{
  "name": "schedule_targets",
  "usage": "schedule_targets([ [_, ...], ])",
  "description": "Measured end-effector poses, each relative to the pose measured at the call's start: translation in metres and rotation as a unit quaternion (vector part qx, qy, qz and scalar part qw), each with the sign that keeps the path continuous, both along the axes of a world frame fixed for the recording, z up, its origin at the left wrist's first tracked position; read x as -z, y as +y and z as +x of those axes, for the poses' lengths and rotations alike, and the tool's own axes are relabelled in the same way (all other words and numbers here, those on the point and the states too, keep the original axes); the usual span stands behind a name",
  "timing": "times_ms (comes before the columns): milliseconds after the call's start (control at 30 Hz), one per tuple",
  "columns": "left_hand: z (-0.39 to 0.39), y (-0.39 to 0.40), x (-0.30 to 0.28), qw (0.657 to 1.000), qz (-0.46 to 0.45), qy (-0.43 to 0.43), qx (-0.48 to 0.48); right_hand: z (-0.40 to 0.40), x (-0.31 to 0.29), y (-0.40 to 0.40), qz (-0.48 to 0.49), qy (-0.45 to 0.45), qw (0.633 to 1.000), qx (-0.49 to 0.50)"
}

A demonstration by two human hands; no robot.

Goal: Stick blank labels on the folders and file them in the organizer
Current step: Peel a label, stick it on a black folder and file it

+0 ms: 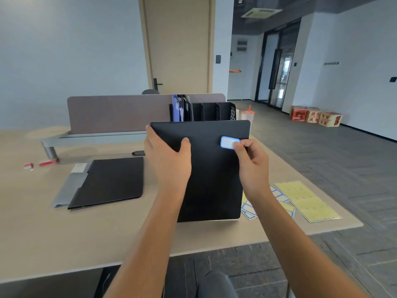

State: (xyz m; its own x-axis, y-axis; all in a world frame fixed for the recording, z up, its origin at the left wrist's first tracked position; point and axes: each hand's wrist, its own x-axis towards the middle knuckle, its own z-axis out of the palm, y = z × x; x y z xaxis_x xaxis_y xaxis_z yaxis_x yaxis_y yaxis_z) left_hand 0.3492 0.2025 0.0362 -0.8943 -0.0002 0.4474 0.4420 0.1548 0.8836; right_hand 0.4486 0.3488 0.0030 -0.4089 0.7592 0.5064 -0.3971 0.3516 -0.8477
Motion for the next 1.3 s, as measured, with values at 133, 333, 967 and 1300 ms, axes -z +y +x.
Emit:
schedule_targets([
  [133,0.008,-0.002,-0.014,0.970,-0.164,0.153,-0.096,-0.001,0.002,-0.004,0.006,-0.009,1.000,0.005],
  [333,0.016,0.011,-0.036,0.893,-0.311,0.326,-0.026,0.002,0.008,-0.005,0.021,-0.018,1.000,-0.002],
  [967,0.018,0.028,-0.036,0.873,-0.273,0.381,0.136,0.038,-0.007,-0.005,0.130,-0.028,0.990,0.044],
  [1300,0.004,0.037,-0.043,0.876,-0.247,0.376,0.174,0.026,-0.012,0.003,0.137,-0.023,0.989,0.043],
])
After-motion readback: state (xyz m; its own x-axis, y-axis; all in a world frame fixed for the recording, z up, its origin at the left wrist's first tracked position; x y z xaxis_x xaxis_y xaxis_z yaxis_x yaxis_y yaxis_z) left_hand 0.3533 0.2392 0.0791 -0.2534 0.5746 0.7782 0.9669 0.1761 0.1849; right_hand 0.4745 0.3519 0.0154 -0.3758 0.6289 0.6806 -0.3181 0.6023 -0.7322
